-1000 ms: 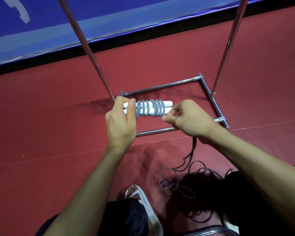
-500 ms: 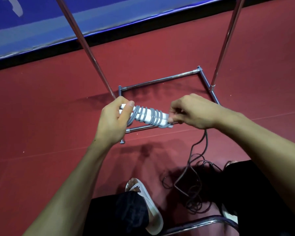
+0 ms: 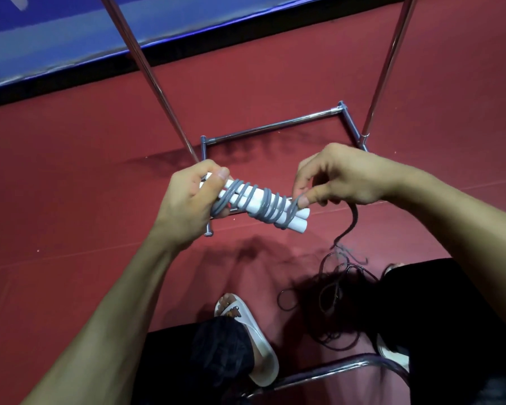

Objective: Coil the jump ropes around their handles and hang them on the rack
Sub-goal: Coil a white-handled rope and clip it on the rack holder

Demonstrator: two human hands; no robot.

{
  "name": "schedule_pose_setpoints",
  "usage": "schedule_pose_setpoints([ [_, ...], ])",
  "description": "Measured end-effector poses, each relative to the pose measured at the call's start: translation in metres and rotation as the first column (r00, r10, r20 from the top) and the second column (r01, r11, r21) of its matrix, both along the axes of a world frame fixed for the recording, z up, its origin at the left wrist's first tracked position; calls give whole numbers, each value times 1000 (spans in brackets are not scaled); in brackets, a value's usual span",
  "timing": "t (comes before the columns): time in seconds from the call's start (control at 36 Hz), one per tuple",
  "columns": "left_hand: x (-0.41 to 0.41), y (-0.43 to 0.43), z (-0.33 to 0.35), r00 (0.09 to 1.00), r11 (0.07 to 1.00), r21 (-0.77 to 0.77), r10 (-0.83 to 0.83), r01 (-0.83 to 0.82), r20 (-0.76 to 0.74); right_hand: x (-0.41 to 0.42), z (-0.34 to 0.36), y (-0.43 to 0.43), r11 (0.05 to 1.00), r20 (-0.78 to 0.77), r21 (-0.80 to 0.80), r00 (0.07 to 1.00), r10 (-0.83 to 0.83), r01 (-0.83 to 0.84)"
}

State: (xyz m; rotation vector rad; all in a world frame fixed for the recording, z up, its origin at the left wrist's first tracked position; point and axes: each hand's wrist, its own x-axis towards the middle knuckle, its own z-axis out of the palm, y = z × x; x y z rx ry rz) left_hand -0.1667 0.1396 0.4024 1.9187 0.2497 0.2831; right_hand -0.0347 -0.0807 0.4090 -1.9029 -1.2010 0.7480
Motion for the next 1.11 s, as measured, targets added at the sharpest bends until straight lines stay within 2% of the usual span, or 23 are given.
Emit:
schedule_pose_setpoints([
  [0.08,1,-4,3,999,985,-173,-14,22,46,2,4,-3,997,-161,75,987,-24,36],
  [0.14,1,-6,5,997,962,-271,-12,32,73,2,4,-3,994,-181,98,983,-28,46],
  [0.28,4,-6,6,996,949,-312,-11,39,91,1,2,0,988,-173,135,984,-52,76],
  [0.33,5,-5,7,995,941,-338,11,22,97,-1,3,1,976,-215,184,974,-75,116],
  [0.44,7,-11,13,991,897,-441,37,23,128,-5,2,5,930,-421,307,905,-56,201],
  [0.58,10,-13,18,987,848,-530,94,-10,131,-1,-3,9,902,-605,358,796,27,242],
  [0.67,12,-11,20,986,818,-574,124,-39,109,0,2,6,910,-525,361,851,19,202],
  [0.81,11,-10,23,990,835,-548,117,-53,82,-1,14,3,888,-335,417,941,-47,193],
  [0.92,12,-12,24,991,833,-550,115,-57,72,0,17,2,895,-263,415,963,-57,166],
  [1.11,11,-10,22,993,840,-541,96,-43,70,-1,33,-7,947,-142,319,990,1,45],
])
